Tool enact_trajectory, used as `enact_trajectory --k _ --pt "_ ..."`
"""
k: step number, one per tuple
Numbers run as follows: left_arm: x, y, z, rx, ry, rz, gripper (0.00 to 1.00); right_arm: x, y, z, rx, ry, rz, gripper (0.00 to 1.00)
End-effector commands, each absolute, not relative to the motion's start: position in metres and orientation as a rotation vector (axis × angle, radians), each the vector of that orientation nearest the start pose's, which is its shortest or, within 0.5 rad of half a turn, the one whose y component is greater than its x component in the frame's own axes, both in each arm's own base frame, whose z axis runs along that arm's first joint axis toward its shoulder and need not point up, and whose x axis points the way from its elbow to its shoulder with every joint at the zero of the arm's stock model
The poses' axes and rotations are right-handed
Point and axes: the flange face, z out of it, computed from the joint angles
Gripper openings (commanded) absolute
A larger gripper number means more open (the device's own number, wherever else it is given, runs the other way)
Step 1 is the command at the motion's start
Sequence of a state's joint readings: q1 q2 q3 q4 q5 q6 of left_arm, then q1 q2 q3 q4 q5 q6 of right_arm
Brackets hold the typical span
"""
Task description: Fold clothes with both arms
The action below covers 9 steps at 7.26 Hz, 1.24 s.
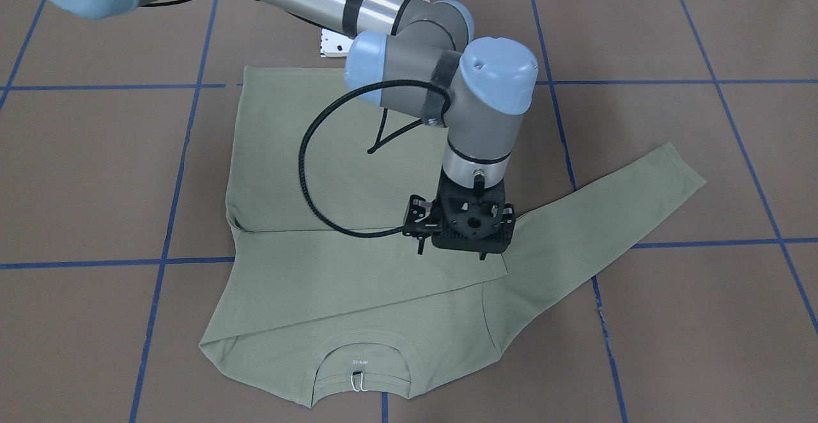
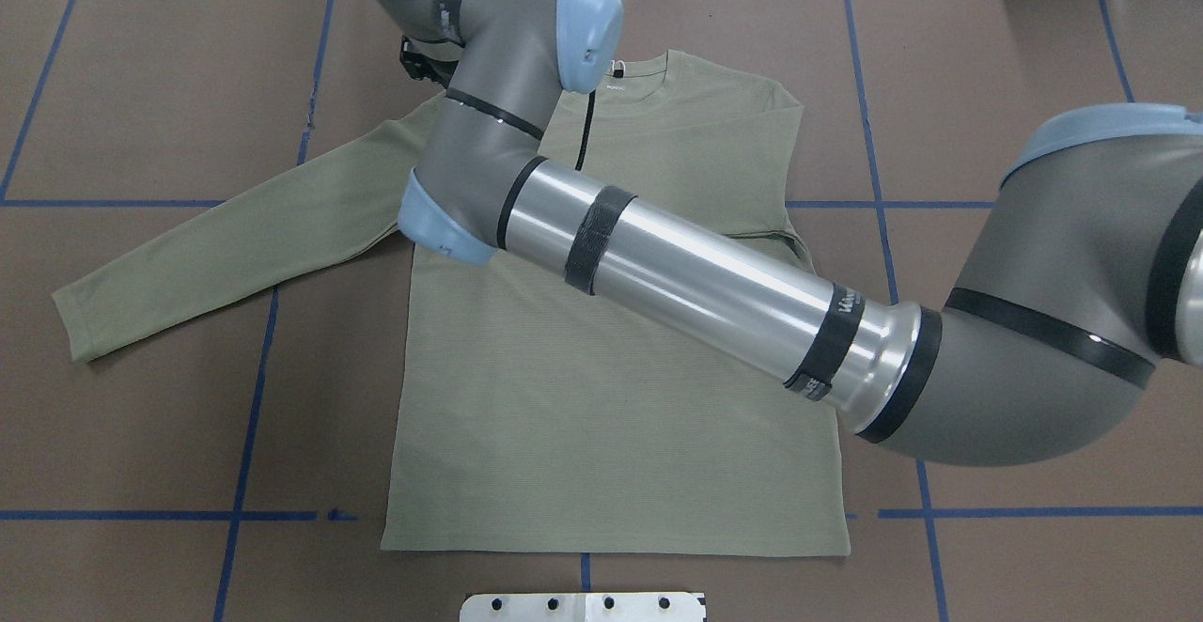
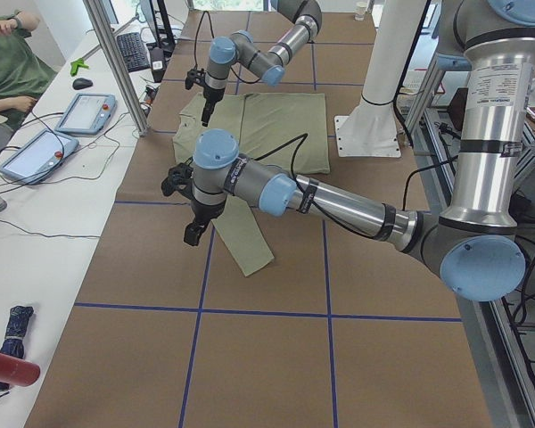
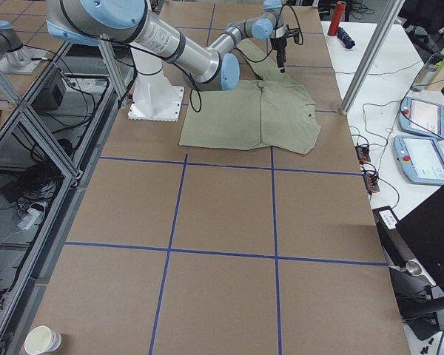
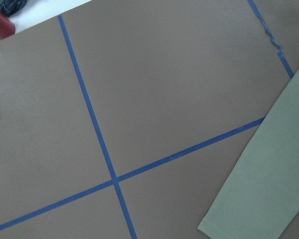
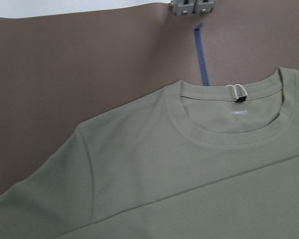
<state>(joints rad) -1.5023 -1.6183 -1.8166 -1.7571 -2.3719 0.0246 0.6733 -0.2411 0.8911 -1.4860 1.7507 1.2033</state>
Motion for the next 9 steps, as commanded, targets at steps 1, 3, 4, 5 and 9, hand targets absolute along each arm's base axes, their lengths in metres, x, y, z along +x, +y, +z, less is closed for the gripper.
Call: enact_trajectory --k 1,3,4,5,9 --pt "0.004 -0.506 0.498 0.473 0.839 0.352 1.00 -0.504 -0.673 0.078 0.112 -0.692 0.102 1.00" --pt "0.036 -0.479 0.517 0.437 0.844 0.413 1.00 -0.396 -0.696 0.156 0.111 -0.714 -0.036 1.00" --pt "0.049 -0.469 0.526 0.448 0.791 0.405 1.00 -0.346 -0.699 0.204 0.140 -0.710 -0.104 1.00" --pt "0.090 -0.448 0.538 0.453 0.776 0.398 1.00 -0.303 -0.695 0.245 0.142 -0.726 -0.146 1.00" --pt "0.162 -0.387 0.587 0.430 0.754 0.452 1.00 -0.250 -0.655 0.323 0.149 -0.708 -0.173 1.00"
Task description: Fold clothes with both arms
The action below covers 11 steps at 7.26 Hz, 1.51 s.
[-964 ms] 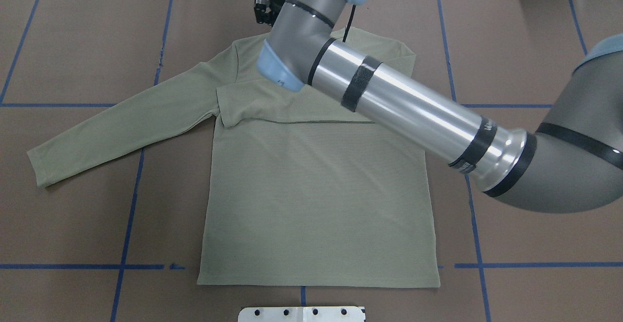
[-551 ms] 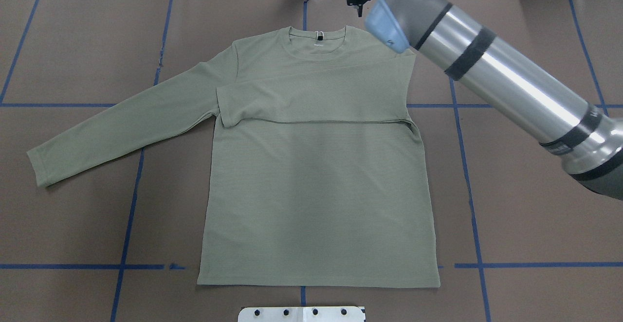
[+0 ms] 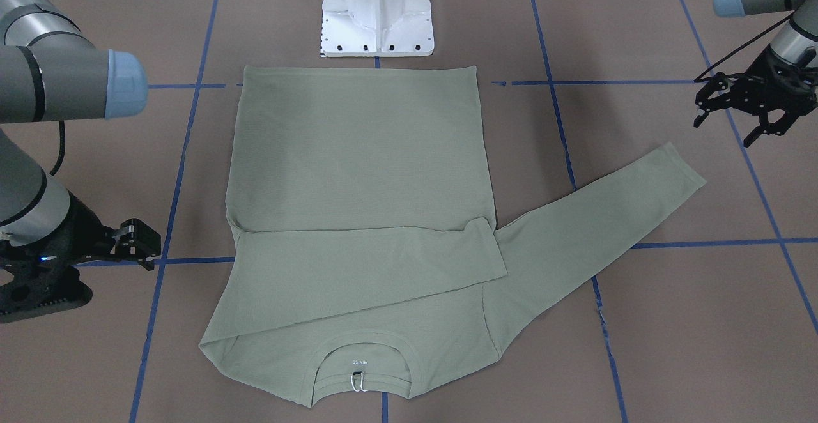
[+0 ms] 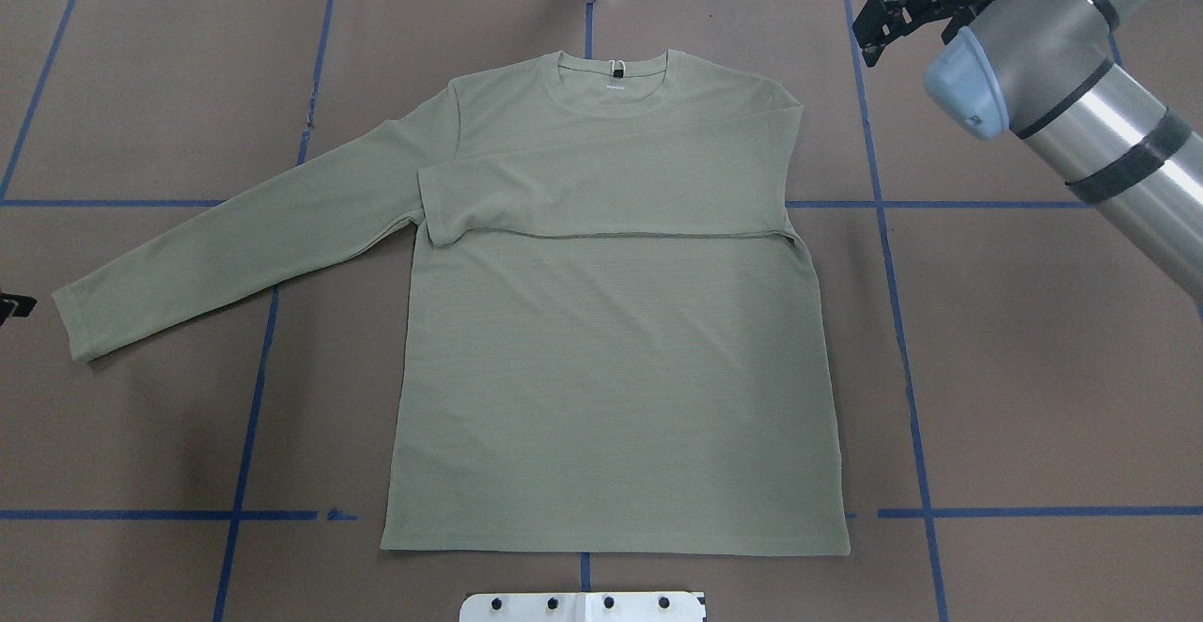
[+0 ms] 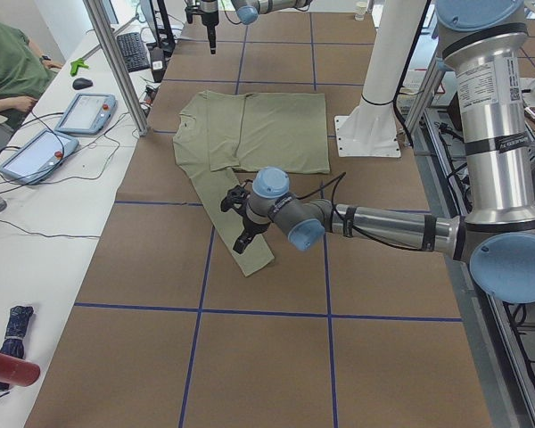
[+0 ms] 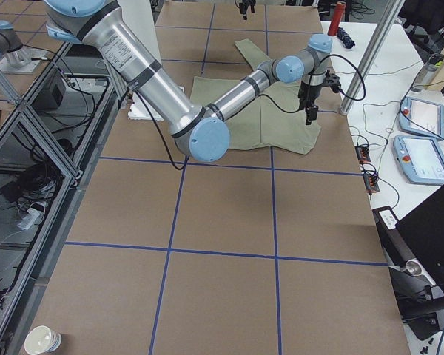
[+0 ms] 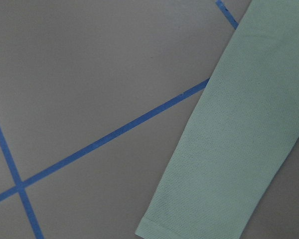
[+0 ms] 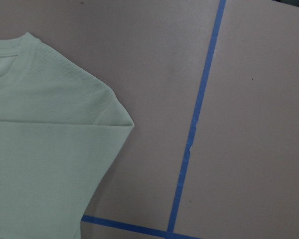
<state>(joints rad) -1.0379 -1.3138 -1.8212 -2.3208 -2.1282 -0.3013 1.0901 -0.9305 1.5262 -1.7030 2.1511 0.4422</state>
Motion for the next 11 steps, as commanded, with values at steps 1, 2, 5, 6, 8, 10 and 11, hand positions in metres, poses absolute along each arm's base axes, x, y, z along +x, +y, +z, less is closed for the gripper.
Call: enact_trajectory --k 1,2,5,6,8,10,11 --pt "0.175 -0.382 0.607 0.404 0.744 0.476 1.00 -0.250 -0.655 0.323 0.149 -0.709 -0.169 1.00" --pt "0.181 -0.377 0.621 0.400 0.749 0.492 1.00 -0.249 -0.654 0.322 0.150 -0.710 -0.167 1.00" --pt "0.201 -0.380 0.631 0.393 0.760 0.525 1.00 -0.249 -0.653 0.323 0.151 -0.708 -0.163 1.00" --pt "0.206 -0.382 0.629 0.400 0.755 0.530 1.00 -0.249 -0.653 0.323 0.150 -0.708 -0.161 1.00" --pt "0.214 -0.381 0.629 0.409 0.741 0.544 0.94 -0.249 -0.653 0.324 0.149 -0.707 -0.161 1.00" --pt "0.223 -0.383 0.625 0.417 0.741 0.555 0.93 -0.248 -0.653 0.326 0.146 -0.706 -0.159 1.00" --pt "0.226 -0.384 0.627 0.412 0.739 0.560 0.93 -0.248 -0.653 0.326 0.146 -0.706 -0.159 1.00"
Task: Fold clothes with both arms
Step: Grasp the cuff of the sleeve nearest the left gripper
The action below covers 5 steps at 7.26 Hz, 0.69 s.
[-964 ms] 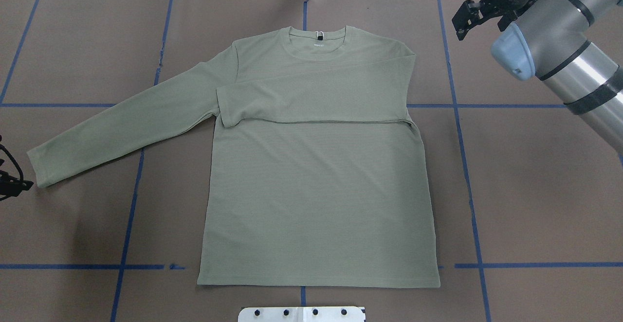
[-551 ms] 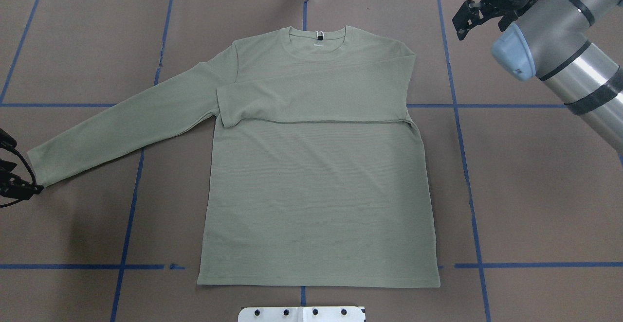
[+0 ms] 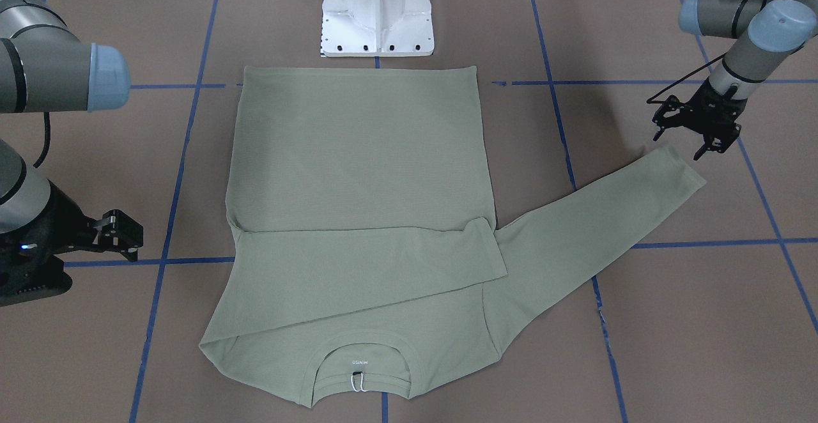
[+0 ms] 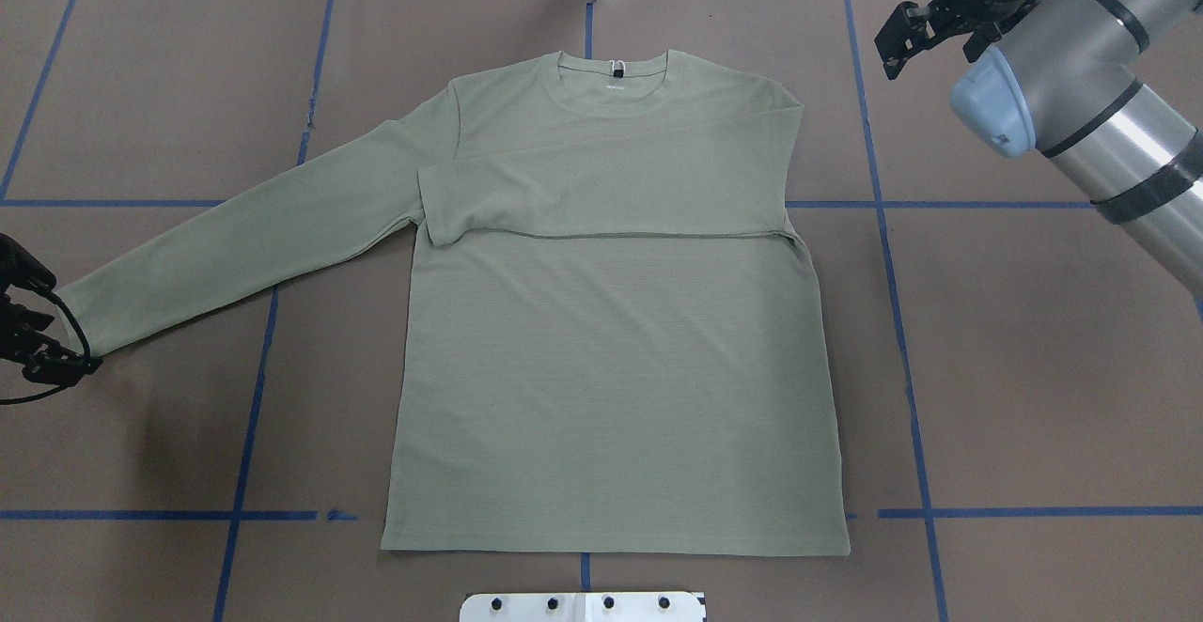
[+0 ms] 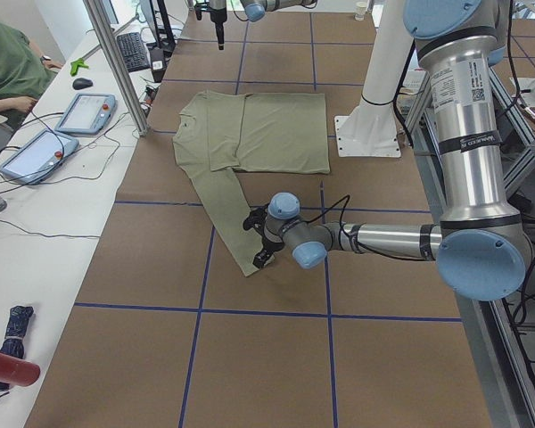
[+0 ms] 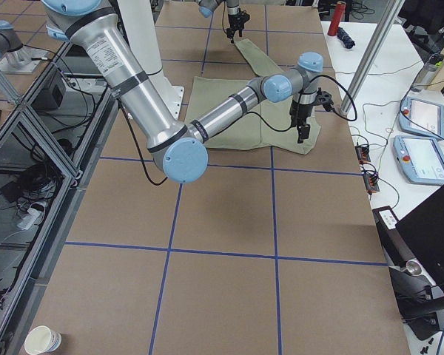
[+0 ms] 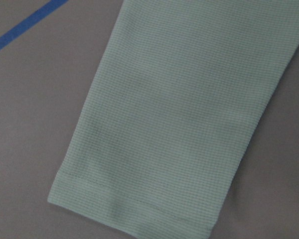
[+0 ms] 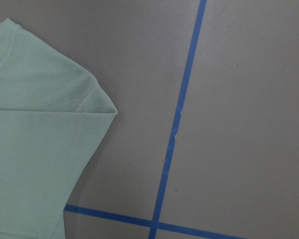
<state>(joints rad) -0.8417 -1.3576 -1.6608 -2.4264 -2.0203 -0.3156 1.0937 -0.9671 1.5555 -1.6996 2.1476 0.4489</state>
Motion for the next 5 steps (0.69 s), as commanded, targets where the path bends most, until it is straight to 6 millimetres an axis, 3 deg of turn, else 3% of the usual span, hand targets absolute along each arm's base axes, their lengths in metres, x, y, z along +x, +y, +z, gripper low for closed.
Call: enact_trajectory --k 1,2,4,5 --pt "0.2270 -0.3837 0.6275 0.412 0.740 0.563 0.93 -0.2494 -0.6522 0.3259 0.145 -0.706 -0.160 1.00" --pt "0.2270 -0.3837 0.6275 0.412 0.740 0.563 0.79 -0.2494 -0.6522 0.3259 0.145 -0.706 -0.160 1.00" --pt "0.2269 -0.3838 0.6276 0.413 0.738 0.563 0.06 -0.2504 -0.6518 0.3259 0.144 -0.707 -0.159 1.00" --pt "0.2269 -0.3838 0.6276 0.413 0.738 0.564 0.00 -0.2504 -0.6518 0.3259 0.143 -0.707 -0.157 1.00"
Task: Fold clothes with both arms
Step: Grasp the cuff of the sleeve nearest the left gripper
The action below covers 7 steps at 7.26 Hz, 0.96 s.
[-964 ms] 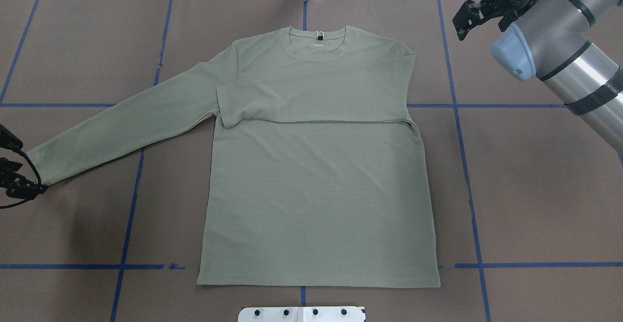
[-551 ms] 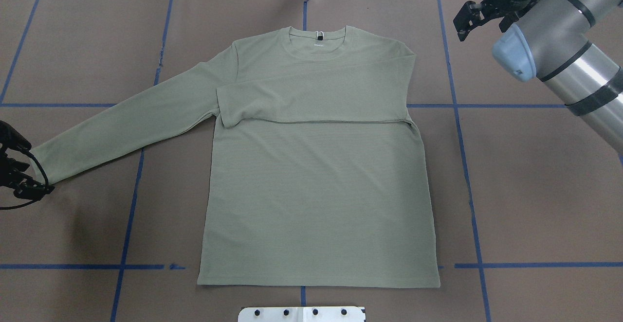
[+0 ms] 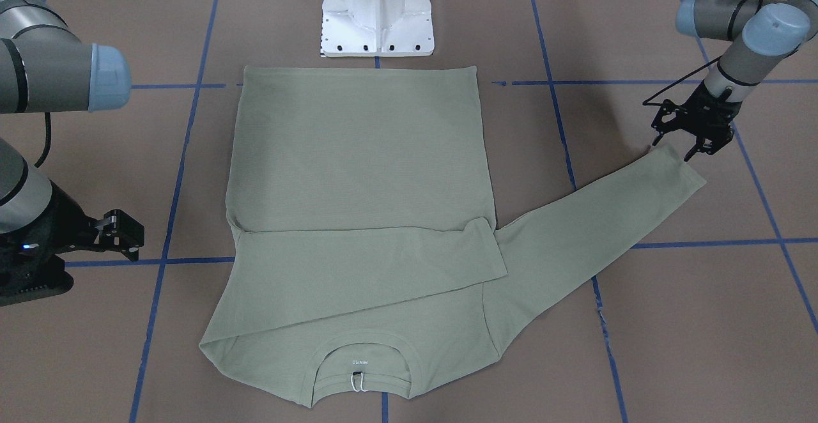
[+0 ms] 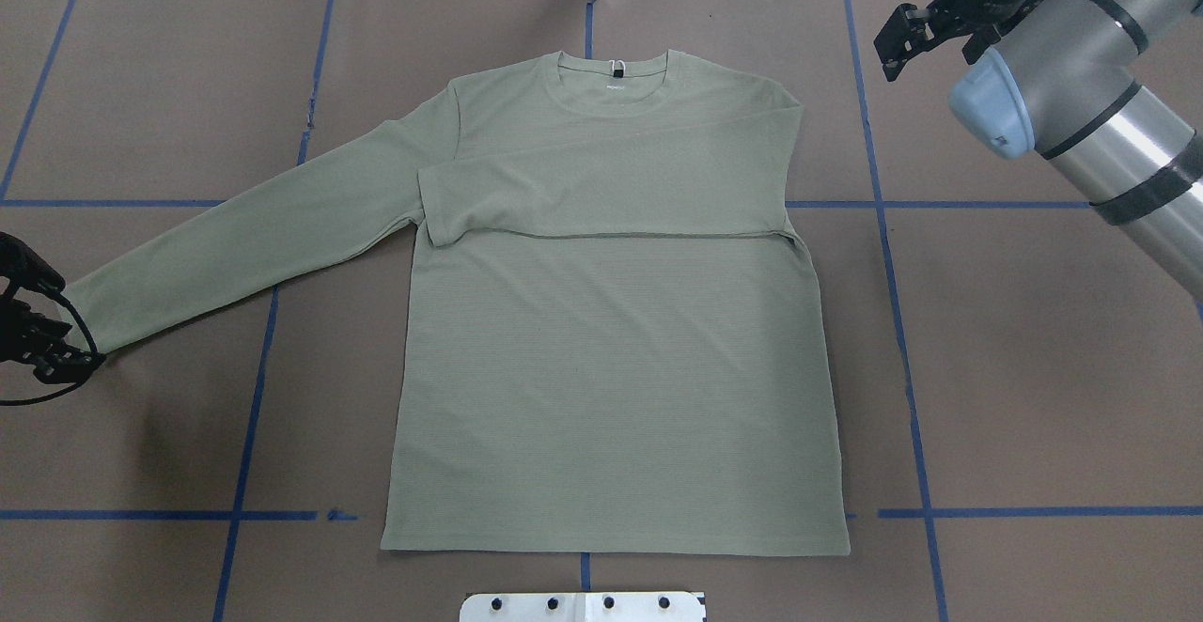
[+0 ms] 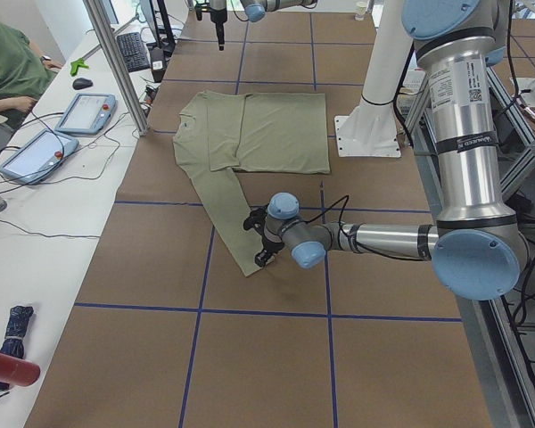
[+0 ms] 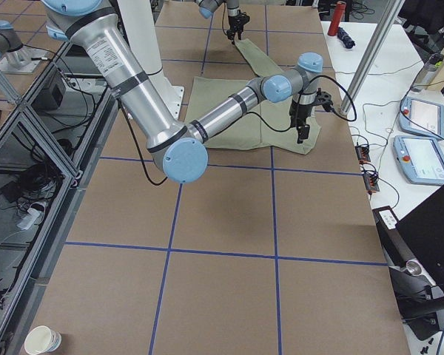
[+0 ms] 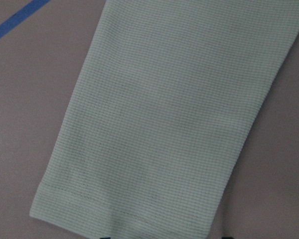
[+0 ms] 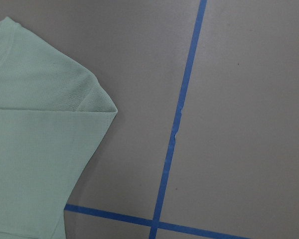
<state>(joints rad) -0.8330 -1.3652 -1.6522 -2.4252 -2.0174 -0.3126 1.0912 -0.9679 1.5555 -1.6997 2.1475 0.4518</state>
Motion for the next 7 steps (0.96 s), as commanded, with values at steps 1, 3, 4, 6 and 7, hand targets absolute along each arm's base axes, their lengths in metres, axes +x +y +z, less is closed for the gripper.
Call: enact_trajectory --k 1,3,4,6,7 --pt "0.227 -0.384 0.625 0.420 0.740 0.568 0.00 -0.251 -0.651 0.326 0.142 -0.707 -0.159 1.00" --pt "0.228 -0.385 0.616 0.431 0.753 0.574 0.00 -0.250 -0.651 0.332 0.138 -0.704 -0.165 1.00" --pt "0.224 -0.394 0.603 0.460 0.759 0.559 0.00 -0.249 -0.651 0.333 0.138 -0.703 -0.166 1.00" --pt "0.208 -0.476 0.534 0.541 0.767 0.440 0.00 -0.249 -0.650 0.334 0.137 -0.702 -0.166 1.00" --pt "0.200 -0.526 0.487 0.530 0.754 0.363 0.00 -0.248 -0.650 0.336 0.135 -0.701 -0.166 1.00"
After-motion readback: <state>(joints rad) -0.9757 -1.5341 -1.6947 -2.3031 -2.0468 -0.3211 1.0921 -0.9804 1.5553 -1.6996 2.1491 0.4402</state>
